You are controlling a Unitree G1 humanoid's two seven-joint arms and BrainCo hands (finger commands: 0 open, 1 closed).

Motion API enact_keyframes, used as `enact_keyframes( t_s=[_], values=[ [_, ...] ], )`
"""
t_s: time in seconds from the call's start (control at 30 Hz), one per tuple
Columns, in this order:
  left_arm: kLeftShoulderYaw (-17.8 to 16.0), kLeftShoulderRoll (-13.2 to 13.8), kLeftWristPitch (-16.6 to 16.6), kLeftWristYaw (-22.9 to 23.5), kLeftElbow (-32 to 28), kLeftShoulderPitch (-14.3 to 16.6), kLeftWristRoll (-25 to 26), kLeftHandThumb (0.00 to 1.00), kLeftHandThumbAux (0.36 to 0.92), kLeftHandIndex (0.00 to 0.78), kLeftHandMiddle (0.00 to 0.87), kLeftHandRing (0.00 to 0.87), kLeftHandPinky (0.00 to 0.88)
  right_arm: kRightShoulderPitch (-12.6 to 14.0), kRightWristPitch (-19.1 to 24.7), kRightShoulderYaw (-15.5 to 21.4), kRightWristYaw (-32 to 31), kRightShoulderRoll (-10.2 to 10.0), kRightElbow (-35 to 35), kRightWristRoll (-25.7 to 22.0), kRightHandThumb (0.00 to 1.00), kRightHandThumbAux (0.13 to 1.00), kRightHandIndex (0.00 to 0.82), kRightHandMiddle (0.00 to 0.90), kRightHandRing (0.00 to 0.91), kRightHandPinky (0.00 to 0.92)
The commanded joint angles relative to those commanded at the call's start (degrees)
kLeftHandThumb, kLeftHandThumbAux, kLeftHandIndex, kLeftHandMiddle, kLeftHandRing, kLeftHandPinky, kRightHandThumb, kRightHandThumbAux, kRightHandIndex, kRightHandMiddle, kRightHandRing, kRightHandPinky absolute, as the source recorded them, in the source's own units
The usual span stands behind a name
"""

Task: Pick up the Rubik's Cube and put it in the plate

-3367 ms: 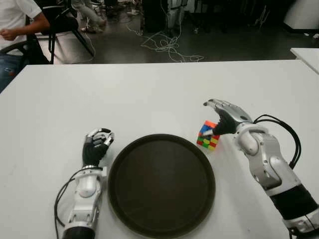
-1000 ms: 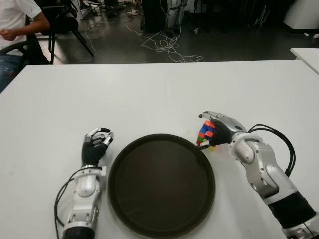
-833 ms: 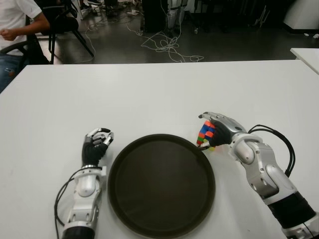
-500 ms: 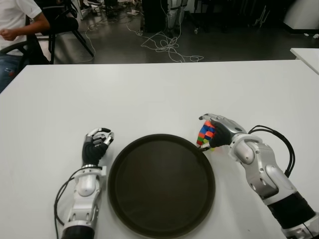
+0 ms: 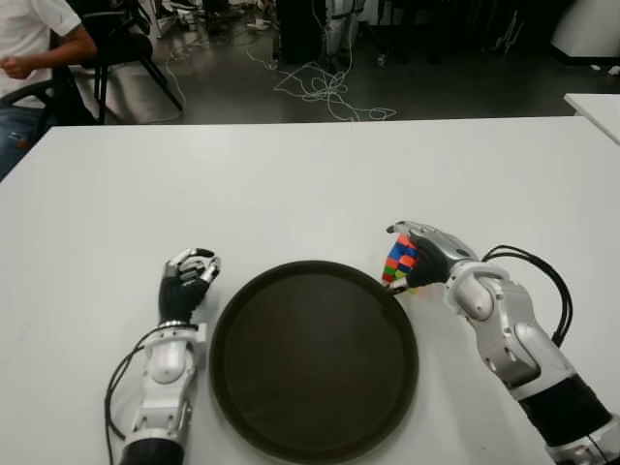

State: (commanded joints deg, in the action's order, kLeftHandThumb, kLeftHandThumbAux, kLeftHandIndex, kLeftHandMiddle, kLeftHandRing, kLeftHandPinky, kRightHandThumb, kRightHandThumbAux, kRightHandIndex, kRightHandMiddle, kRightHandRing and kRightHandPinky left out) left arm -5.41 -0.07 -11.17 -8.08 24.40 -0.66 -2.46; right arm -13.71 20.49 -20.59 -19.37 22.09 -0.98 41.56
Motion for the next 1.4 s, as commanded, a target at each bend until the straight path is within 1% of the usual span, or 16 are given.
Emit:
enact_keyframes(
  t_s=[0.23,0.33,0.5,0.77,0.9,1.03,1.2,1.4],
  values=[
    [0.21,0.13,1.12,-0.18,-0.6,-0.04,-0.42,0.706,0.707,0.443,0.804,0.817,0.792,0.13,-0.42,0.87,0.2,0.72,-1.02,-0.07,0.0,0.761,0.0,0.0,0.001,0.023],
    [0.39,0.4,1.2,-0.07,-0.63,-0.03,-0.75,0.705,0.707,0.443,0.804,0.818,0.791,-0.22,0.45,0.94,-0.3,0.91,-1.27,0.57,0.0,0.765,0.0,0.0,0.002,0.026],
    [0.7,0.88,0.9,0.37,-0.31,0.05,-1.21,0.706,0.707,0.443,0.806,0.821,0.796,-0.74,1.86,1.02,-0.77,1.25,-1.47,1.43,0.0,0.733,0.0,0.0,0.002,0.011],
    [0.69,0.83,0.93,0.46,-0.41,-0.11,-1.15,0.707,0.707,0.443,0.809,0.821,0.792,-0.93,1.37,1.11,1.18,2.04,-1.34,2.42,0.0,0.692,0.0,0.0,0.0,0.0],
    [0.61,0.67,0.97,0.09,-0.54,-0.17,-1.2,0.707,0.707,0.443,0.809,0.82,0.793,-1.11,1.56,1.77,0.91,2.08,-2.33,1.9,0.0,0.679,0.0,0.0,0.0,0.0],
    [0.52,0.56,0.98,-0.19,-0.47,-0.15,-1.25,0.706,0.707,0.443,0.808,0.82,0.793,-1.31,2.33,2.13,0.52,1.61,-2.36,1.43,0.0,0.678,0.0,0.001,0.0,0.001],
    [0.53,0.59,1.18,-0.44,-0.36,-0.09,-1.43,0.706,0.707,0.443,0.806,0.819,0.792,-1.11,1.09,2.83,1.23,1.62,-2.32,0.51,0.0,0.691,0.0,0.0,0.0,0.016],
    [0.68,0.85,1.49,-0.18,-0.57,-0.17,-1.49,0.705,0.707,0.443,0.805,0.818,0.791,-1.1,1.56,3.02,0.76,1.5,-2.46,0.3,0.0,0.694,0.0,0.0,0.004,0.022]
  ],
)
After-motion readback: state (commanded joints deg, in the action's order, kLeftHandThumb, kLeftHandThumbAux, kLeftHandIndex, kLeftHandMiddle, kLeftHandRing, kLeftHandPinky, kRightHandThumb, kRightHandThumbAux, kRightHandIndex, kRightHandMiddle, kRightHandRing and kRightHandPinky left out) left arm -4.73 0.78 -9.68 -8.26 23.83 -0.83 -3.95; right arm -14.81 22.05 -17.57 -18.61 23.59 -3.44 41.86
